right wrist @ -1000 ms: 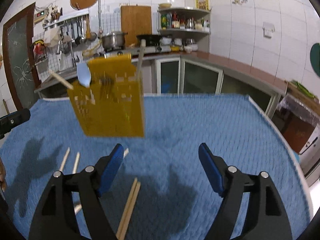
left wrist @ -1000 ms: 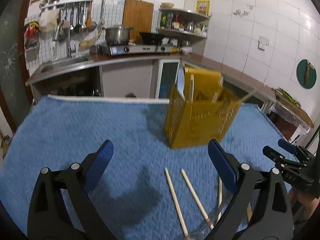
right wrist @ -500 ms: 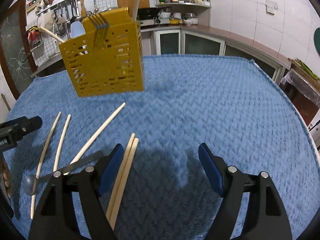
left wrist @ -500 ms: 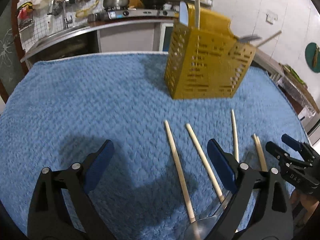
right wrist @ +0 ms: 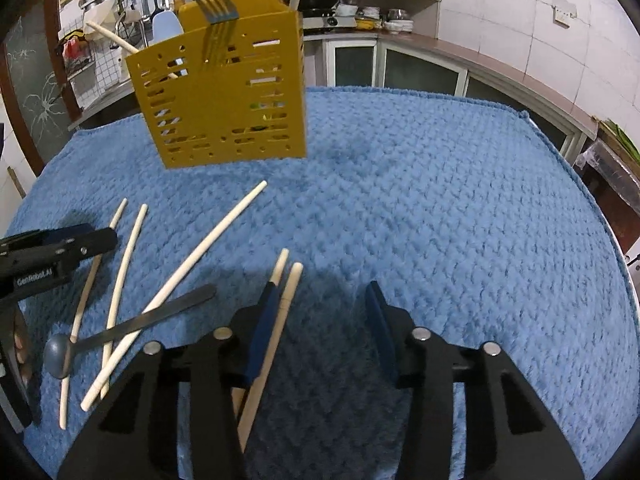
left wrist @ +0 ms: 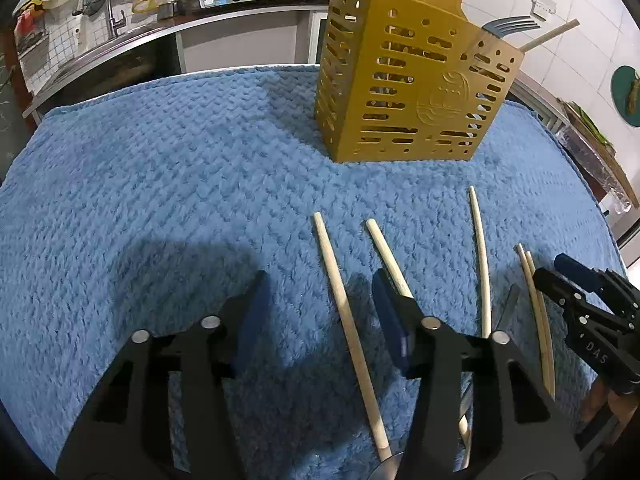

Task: Organize utensils
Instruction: 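Move both tools down toward the remaining chopsticks on the towel, then grasp a wooden chopstick with the left tool while the right tool grasps another chopstick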

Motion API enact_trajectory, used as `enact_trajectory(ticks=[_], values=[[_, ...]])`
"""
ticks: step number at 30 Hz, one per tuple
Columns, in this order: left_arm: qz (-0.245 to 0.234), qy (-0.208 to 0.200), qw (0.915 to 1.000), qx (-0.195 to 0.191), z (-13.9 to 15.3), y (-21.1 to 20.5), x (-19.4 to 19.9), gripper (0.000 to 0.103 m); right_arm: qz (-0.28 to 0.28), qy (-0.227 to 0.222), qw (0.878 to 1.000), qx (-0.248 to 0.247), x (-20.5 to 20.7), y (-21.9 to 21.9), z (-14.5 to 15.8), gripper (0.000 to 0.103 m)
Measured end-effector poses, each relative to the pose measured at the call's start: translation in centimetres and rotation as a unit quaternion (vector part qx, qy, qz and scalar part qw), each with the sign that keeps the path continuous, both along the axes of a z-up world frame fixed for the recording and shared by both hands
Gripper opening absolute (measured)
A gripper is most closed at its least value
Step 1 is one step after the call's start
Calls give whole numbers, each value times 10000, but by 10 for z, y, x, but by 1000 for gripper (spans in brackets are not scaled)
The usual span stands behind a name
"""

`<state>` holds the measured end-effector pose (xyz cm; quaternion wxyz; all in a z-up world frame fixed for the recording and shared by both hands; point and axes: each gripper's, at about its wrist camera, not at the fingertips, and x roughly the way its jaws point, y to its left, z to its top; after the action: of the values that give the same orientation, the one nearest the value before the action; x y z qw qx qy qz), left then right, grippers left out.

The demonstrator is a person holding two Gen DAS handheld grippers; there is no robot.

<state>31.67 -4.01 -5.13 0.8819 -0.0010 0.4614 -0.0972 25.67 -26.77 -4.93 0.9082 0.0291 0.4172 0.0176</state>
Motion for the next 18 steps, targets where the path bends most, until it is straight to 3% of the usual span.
enact_trajectory(ticks=[5,8,10,11,18], values=[[-69,21,9999,105,0,-7,2,43,0,146,9999,-29,2,8,-4,42],[-76,4,9994,339,-1,-13,0,36,-85,196,9998,-56,1,13,-3,32],[-68,6,9990,434,-1,-14,-1,30,-140,218,9997,-8,-2,17,-1,16],[-51,13,9989,461,0,-13,-2,29,-124,235,9996,1,-2,19,-1,14],[244,135,9984,499,0,-17,4,25,-248,237,9994,39,3,23,-2,9]])
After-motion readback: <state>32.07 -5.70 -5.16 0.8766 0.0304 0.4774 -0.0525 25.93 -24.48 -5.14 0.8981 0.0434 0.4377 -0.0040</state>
